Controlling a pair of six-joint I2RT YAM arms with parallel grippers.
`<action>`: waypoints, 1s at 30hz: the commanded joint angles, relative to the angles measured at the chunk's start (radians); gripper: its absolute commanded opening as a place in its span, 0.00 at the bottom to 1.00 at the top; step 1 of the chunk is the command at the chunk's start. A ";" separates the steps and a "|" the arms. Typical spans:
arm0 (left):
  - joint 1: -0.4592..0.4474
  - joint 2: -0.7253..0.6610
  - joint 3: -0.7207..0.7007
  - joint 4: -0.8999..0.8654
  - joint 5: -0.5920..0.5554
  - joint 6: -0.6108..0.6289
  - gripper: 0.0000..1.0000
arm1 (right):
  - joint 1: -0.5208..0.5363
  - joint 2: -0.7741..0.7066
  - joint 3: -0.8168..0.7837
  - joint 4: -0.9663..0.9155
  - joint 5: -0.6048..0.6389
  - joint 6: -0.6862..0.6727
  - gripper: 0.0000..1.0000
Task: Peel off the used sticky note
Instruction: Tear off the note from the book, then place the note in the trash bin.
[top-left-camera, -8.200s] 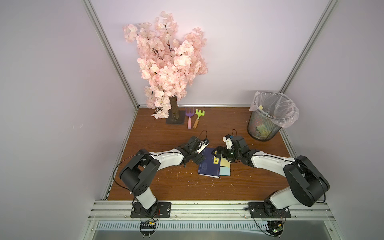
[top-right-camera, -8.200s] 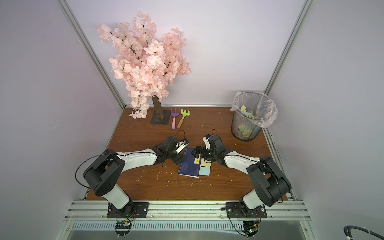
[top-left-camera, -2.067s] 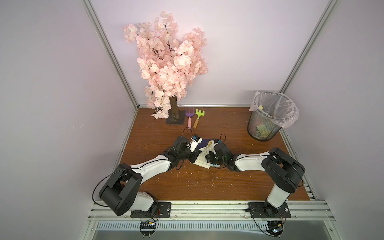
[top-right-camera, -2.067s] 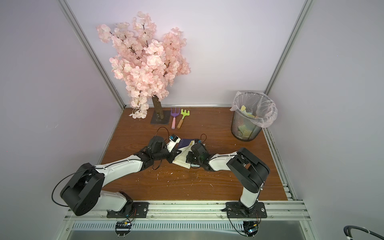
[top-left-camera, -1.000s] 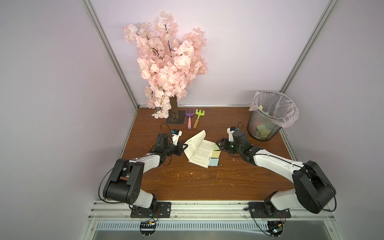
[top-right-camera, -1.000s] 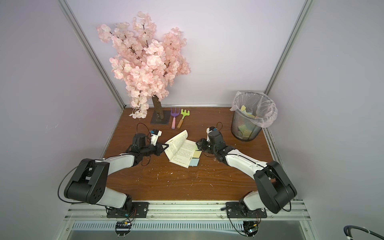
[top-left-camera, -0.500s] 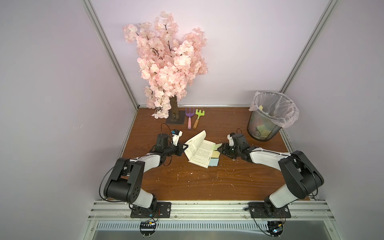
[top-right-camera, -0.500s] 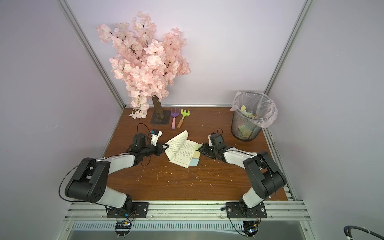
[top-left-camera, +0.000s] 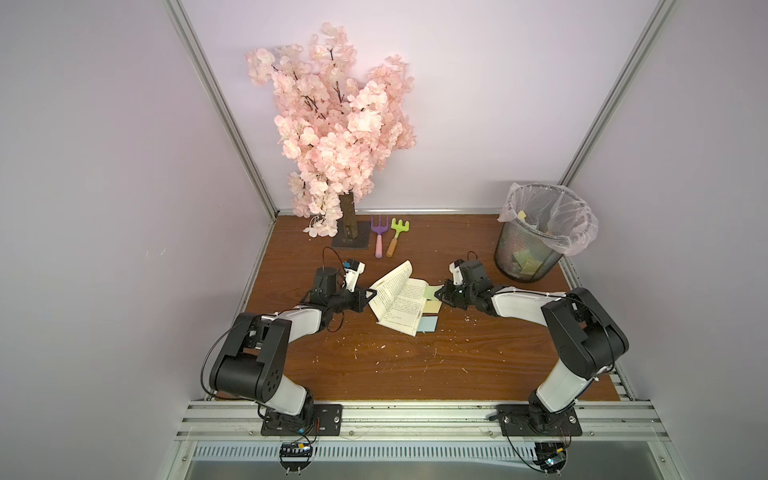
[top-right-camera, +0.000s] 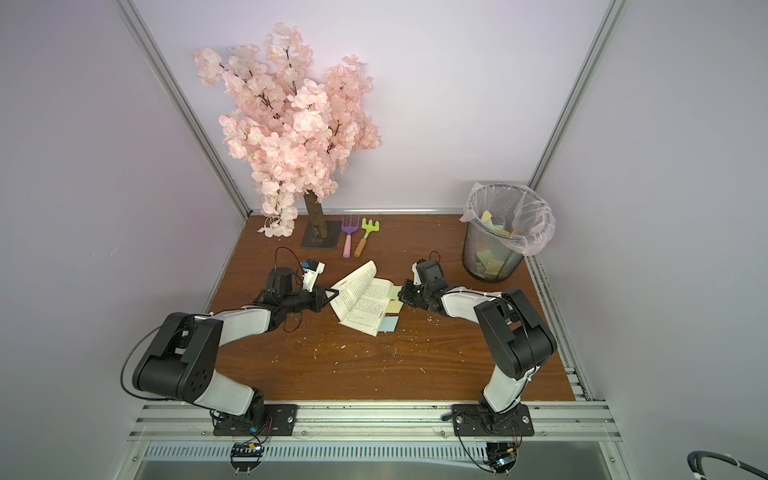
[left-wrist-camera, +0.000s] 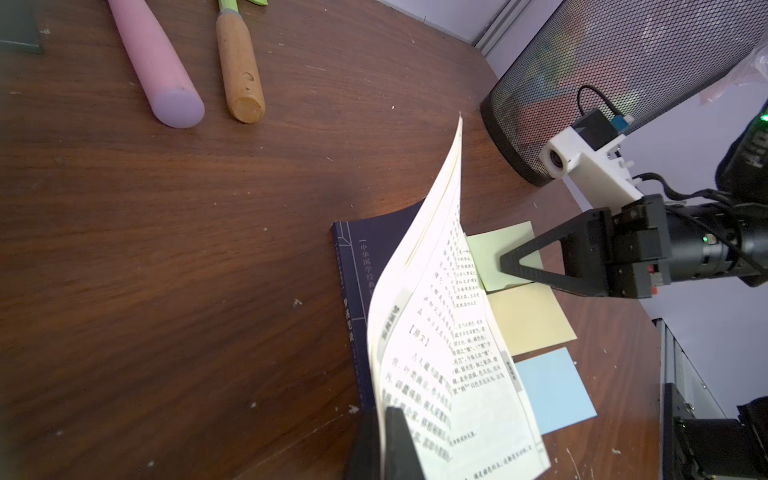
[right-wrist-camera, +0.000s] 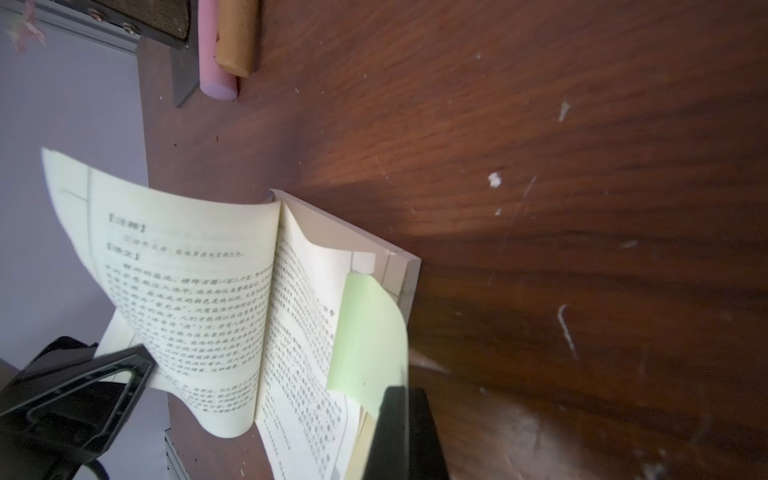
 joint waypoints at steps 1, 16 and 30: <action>0.012 0.022 -0.010 -0.025 -0.004 -0.001 0.04 | -0.027 -0.047 -0.007 0.005 -0.026 -0.027 0.00; 0.012 0.029 -0.005 -0.026 -0.005 -0.001 0.04 | -0.108 -0.247 0.113 -0.187 -0.109 -0.126 0.00; 0.012 0.043 0.000 -0.032 0.006 0.001 0.04 | -0.473 -0.378 0.655 -0.575 0.194 -0.187 0.00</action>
